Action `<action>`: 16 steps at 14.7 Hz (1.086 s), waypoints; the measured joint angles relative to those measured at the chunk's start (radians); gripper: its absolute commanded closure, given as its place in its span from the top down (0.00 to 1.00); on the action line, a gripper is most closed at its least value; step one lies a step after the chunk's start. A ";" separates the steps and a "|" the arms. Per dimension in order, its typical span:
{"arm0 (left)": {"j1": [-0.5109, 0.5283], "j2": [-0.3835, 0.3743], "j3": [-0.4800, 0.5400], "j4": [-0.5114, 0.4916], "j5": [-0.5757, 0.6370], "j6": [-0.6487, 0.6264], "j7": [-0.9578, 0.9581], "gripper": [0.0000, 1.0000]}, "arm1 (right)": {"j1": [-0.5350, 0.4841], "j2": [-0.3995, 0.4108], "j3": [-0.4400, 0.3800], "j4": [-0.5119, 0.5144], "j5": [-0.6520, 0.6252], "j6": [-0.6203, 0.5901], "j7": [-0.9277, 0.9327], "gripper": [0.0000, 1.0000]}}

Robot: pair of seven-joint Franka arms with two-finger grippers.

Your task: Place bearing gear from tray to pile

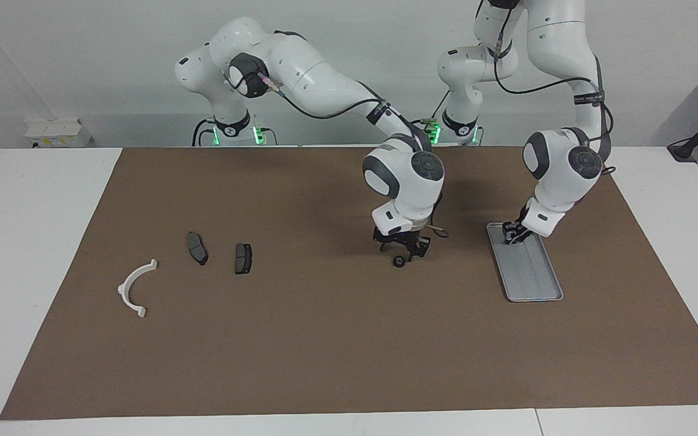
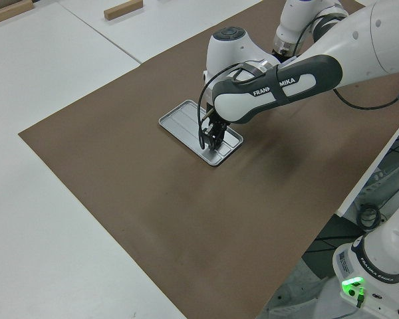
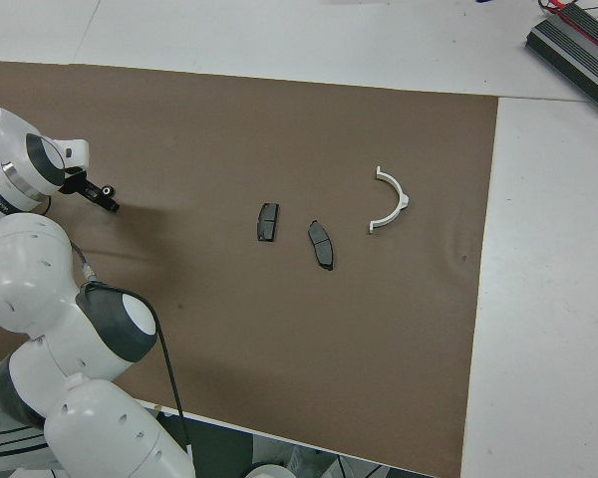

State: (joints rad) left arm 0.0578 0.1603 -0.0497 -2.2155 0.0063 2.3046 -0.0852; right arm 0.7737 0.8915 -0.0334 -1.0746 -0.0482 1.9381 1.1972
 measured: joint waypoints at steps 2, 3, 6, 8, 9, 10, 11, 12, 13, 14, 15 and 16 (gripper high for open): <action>0.000 -0.002 -0.001 0.000 -0.001 -0.002 0.000 0.08 | 0.000 0.001 0.000 0.000 0.000 0.019 0.012 0.63; 0.000 -0.002 -0.001 0.002 -0.002 -0.006 -0.001 0.08 | 0.000 0.002 0.000 0.000 0.000 0.029 0.015 0.63; 0.000 -0.006 -0.002 0.056 -0.032 -0.084 -0.012 0.08 | -0.002 0.005 -0.001 -0.001 0.000 0.058 0.019 0.62; 0.000 -0.011 -0.002 0.121 -0.060 -0.163 -0.016 0.08 | -0.004 0.008 -0.001 -0.001 0.000 0.071 0.019 0.57; 0.000 -0.015 -0.002 0.148 -0.067 -0.193 -0.021 0.08 | -0.004 0.008 -0.001 -0.001 0.000 0.071 0.019 0.53; 0.000 -0.019 -0.002 0.167 -0.069 -0.214 -0.029 0.08 | -0.004 0.008 -0.001 -0.001 0.000 0.071 0.020 0.45; 0.000 -0.021 -0.002 0.177 -0.070 -0.223 -0.038 0.08 | -0.004 0.008 -0.002 -0.001 0.000 0.075 0.020 0.37; 0.000 -0.021 -0.002 0.181 -0.071 -0.225 -0.048 0.08 | -0.005 0.007 -0.002 0.000 0.000 0.083 0.020 0.32; 0.000 -0.021 -0.002 0.181 -0.071 -0.225 -0.056 0.08 | -0.006 0.006 -0.003 -0.001 0.000 0.087 0.020 0.25; 0.000 -0.021 -0.002 0.181 -0.071 -0.225 -0.060 0.08 | -0.006 0.006 -0.003 -0.002 0.000 0.092 0.020 0.18; 0.000 -0.021 -0.002 0.181 -0.071 -0.225 -0.063 0.08 | -0.006 0.005 -0.003 -0.002 0.000 0.092 0.020 0.10; 0.000 -0.021 -0.002 0.181 -0.071 -0.225 -0.065 0.08 | -0.006 0.005 -0.003 -0.002 0.000 0.092 0.020 0.01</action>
State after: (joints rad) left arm 0.0576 0.1393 -0.0514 -2.0343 -0.0648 2.0798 -0.1499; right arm 0.7672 0.8964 -0.0360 -1.0770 -0.0482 2.0301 1.2171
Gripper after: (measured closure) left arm 0.762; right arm 0.648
